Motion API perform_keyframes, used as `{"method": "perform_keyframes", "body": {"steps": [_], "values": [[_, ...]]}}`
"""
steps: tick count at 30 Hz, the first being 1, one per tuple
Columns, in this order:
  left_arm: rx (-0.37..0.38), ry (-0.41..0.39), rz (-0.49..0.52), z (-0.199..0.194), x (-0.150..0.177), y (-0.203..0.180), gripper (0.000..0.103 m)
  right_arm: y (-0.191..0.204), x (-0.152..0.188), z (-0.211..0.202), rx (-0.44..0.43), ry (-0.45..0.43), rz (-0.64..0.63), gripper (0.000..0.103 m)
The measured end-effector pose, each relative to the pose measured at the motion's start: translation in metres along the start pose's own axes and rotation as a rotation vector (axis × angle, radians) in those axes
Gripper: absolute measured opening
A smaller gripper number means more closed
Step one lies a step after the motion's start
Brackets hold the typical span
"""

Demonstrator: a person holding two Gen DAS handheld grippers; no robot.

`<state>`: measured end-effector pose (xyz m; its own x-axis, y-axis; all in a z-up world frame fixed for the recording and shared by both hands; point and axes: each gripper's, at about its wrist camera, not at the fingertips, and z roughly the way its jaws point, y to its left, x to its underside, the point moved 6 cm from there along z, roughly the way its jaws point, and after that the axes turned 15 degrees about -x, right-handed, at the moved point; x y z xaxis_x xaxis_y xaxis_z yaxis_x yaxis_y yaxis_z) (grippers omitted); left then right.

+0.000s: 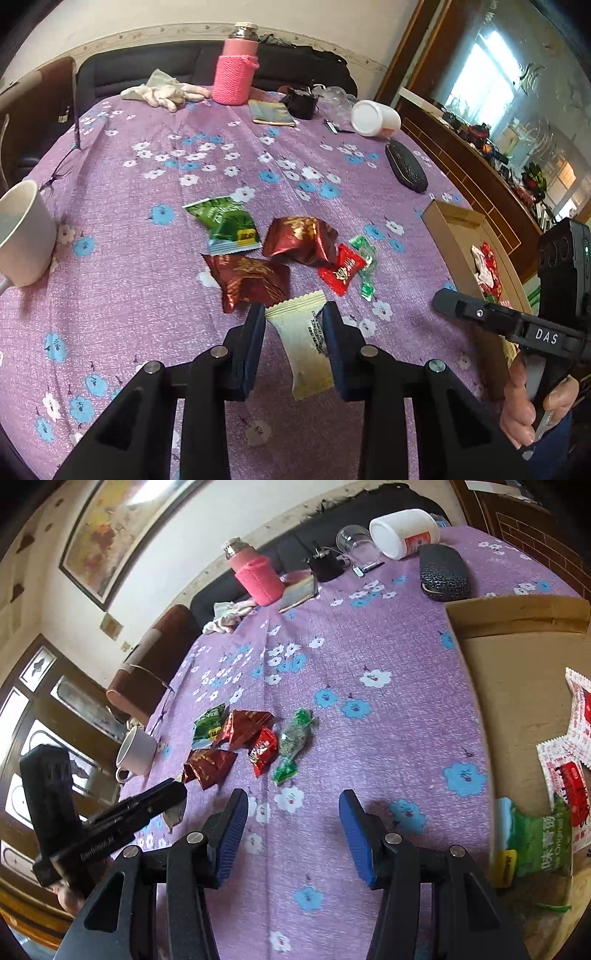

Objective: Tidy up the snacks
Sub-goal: 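Grasp the white cracker packet with left gripper while right gripper grasps green candy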

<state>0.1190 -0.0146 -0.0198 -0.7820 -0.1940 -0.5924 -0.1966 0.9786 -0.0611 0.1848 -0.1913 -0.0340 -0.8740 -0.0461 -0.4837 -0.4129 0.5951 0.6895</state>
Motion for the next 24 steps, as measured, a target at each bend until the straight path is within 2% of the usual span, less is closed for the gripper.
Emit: {"method": "perform_keyframes", "body": {"steps": [4, 6, 7, 8, 10, 17, 18, 24], "values": [[0.026, 0.001, -0.013, -0.004, 0.001, 0.001, 0.031, 0.009, -0.019, 0.015, 0.095, 0.002, -0.003, 0.054], [0.042, 0.001, -0.019, -0.006, 0.001, 0.001, 0.031, 0.007, -0.03, 0.026, 0.175, 0.005, -0.022, 0.054], [0.045, 0.002, -0.023, -0.006, 0.001, 0.002, 0.031, 0.004, -0.034, 0.032, 0.193, 0.011, -0.016, 0.048], [0.045, 0.003, -0.028, -0.005, 0.001, 0.003, 0.031, 0.002, -0.036, 0.037, 0.195, 0.02, -0.01, 0.035], [0.051, 0.011, -0.037, -0.004, 0.001, 0.004, 0.031, -0.002, -0.037, 0.05, 0.236, 0.055, -0.002, 0.029], [0.065, 0.02, -0.037, -0.004, 0.002, 0.003, 0.031, -0.007, -0.039, 0.076, 0.276, 0.061, -0.015, 0.027], [0.064, 0.022, -0.036, -0.003, 0.002, 0.003, 0.031, -0.007, -0.039, 0.077, 0.287, 0.058, -0.023, 0.024], [0.058, -0.001, -0.022, -0.001, 0.0, -0.001, 0.031, -0.007, -0.024, 0.061, 0.319, 0.063, -0.063, 0.024]]}}
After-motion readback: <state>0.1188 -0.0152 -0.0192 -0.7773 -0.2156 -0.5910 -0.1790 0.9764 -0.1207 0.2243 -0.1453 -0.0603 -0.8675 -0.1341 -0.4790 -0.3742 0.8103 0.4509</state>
